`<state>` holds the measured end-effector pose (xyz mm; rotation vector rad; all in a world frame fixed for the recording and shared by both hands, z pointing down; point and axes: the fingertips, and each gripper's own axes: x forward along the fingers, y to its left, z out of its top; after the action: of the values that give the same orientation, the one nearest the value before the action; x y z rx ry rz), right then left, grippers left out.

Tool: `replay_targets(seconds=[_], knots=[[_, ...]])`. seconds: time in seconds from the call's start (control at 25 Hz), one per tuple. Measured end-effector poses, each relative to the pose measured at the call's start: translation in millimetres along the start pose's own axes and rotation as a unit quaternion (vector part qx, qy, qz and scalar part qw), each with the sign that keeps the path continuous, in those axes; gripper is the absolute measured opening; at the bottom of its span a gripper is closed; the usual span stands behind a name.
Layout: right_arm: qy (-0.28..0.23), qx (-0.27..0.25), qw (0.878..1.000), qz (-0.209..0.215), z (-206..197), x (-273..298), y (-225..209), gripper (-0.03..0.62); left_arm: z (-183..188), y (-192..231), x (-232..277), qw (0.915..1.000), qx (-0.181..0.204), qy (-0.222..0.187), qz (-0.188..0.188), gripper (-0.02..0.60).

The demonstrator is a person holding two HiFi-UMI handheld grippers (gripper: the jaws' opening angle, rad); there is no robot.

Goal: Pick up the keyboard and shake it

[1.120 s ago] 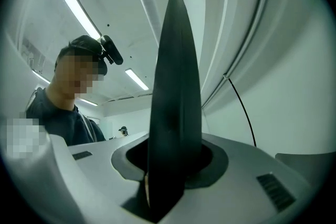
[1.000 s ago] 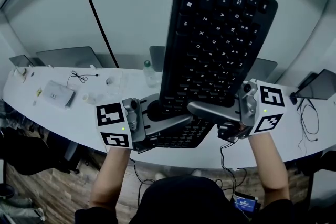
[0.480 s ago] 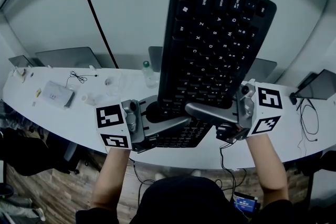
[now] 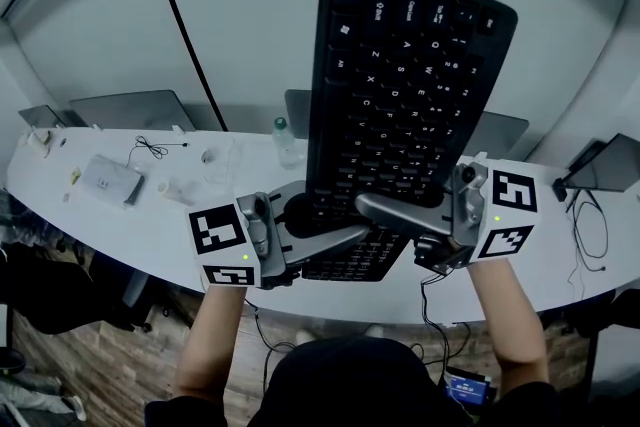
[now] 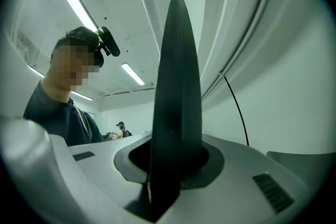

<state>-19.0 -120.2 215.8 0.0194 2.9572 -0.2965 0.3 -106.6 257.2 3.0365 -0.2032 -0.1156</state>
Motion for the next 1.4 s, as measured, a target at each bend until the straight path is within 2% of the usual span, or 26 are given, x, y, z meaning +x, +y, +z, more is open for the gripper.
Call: replay_targets(seconds=[0.24, 0.48, 0.68, 0.88, 1.04, 1.2, 1.32, 1.4], knots=[[0.009, -0.009, 1.0, -0.016, -2.6, -2.3, -4.7, 0.103, -7.3, 4.7, 0.7, 0.9991, 0.036, 0.007, 0.022, 0.123], [0.006, -0.021, 0.999, -0.044, 0.7, -3.5, -13.5, 0.102, -26.9, 16.6, -13.2, 0.9948, 0.068, 0.047, 0.059, 0.2], [0.04, -0.06, 0.994, -0.078, -2.0, -12.2, -20.5, 0.103, -42.1, 29.0, -14.0, 0.9831, 0.116, 0.093, 0.106, 0.229], [0.07, -0.084, 0.987, -0.117, -6.9, -18.4, -32.2, 0.101, -50.0, 41.0, -20.4, 0.9687, 0.161, 0.122, 0.144, 0.229], [0.11, -0.118, 0.974, -0.16, -12.7, -28.4, -44.0, 0.101, -50.8, 45.9, -23.4, 0.961, 0.177, 0.13, 0.168, 0.232], [0.158, -0.151, 0.954, -0.207, -23.2, -39.4, -61.6, 0.1, -56.4, 53.1, -24.1, 0.9501, 0.199, 0.147, 0.191, 0.239], [0.195, -0.18, 0.933, -0.242, -25.6, -51.8, -75.3, 0.1, -52.7, 55.1, -17.4, 0.946, 0.205, 0.153, 0.199, 0.242], [0.222, -0.204, 0.914, -0.27, -28.0, -59.8, -82.1, 0.098, -49.7, 54.2, -14.6, 0.944, 0.208, 0.151, 0.207, 0.242]])
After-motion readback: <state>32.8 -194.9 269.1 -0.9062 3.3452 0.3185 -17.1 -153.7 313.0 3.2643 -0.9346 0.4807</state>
